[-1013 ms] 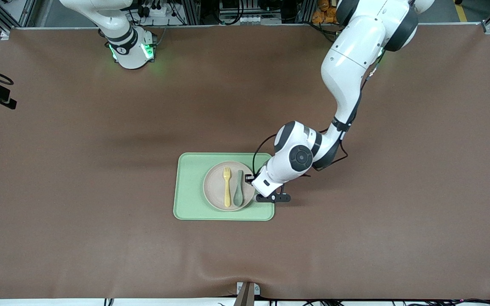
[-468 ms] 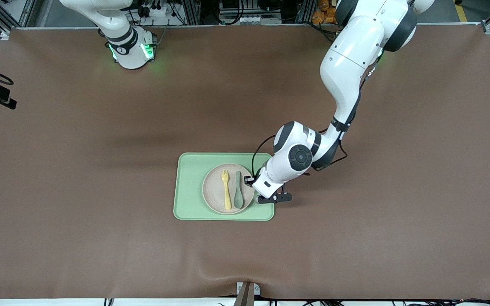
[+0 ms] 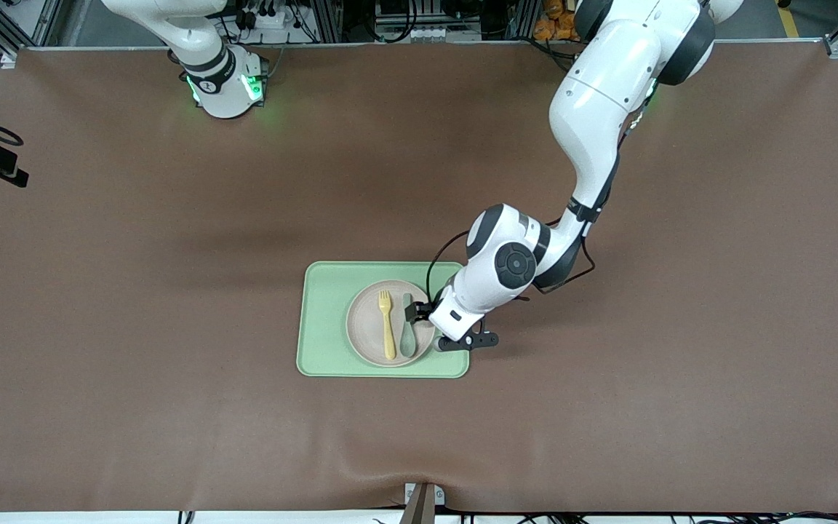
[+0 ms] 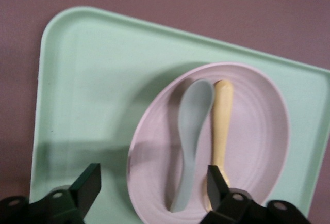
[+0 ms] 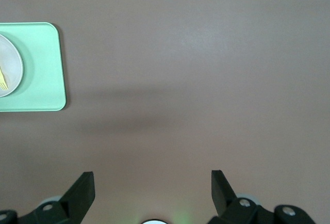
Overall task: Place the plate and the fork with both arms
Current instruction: 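Open the left gripper and lift it away from the plate, then reach the right gripper to the fork while the left gripper withdraws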
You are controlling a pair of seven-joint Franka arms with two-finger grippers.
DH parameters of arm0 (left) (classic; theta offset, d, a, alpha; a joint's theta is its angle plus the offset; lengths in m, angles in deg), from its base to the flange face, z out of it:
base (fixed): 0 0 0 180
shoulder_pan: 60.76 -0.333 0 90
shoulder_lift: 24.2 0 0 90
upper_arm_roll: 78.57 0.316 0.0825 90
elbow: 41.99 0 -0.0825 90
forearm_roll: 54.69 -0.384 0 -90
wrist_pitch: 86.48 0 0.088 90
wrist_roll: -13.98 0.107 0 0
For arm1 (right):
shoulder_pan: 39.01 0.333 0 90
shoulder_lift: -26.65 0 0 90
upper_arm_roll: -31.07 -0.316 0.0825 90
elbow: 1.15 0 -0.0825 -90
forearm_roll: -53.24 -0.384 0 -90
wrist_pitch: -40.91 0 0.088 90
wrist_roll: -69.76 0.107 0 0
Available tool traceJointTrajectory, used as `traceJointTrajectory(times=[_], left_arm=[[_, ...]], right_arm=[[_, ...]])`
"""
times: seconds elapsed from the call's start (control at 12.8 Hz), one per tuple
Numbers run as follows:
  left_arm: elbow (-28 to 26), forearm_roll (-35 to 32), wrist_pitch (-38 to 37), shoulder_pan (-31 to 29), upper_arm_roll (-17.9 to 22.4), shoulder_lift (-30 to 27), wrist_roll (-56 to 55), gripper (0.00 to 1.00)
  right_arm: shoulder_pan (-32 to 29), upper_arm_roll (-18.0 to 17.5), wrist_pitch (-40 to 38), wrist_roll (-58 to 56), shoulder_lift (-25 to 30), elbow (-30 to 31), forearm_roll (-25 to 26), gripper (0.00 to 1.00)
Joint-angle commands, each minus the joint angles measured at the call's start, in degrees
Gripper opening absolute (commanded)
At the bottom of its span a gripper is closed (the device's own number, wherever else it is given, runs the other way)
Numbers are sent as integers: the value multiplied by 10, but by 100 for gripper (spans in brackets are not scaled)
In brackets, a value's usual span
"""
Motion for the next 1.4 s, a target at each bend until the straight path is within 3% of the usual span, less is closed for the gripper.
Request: traceJointTrajectory(times=[0.0, 0.39, 0.55, 0.7, 1.01, 1.17, 1.32], left_arm=[[-7, 3, -51, -3, 24, -48, -10, 100], [-14, 1, -139, -16, 86, -127, -3, 100], [-14, -40, -175, -19, 108, -145, 4, 100], [-15, -83, -205, -38, 109, -163, 5, 100], [-23, -93, -266, -99, 107, -185, 106, 100], [-23, -101, -290, -115, 110, -186, 107, 100], [-25, -165, -292, -137, 108, -197, 120, 100]], right_arm=[[-6, -5, 2, 6, -1, -1, -3, 100], [10, -7, 4, 6, -10, -2, -4, 100], [25, -8, 13, 6, -13, -2, -5, 100], [58, -8, 18, 6, -33, -3, -24, 100], [125, -8, 63, 6, -91, -4, -93, 100], [159, -8, 104, 3, -127, -4, -96, 100], [196, -8, 135, 3, -165, -4, -96, 100]])
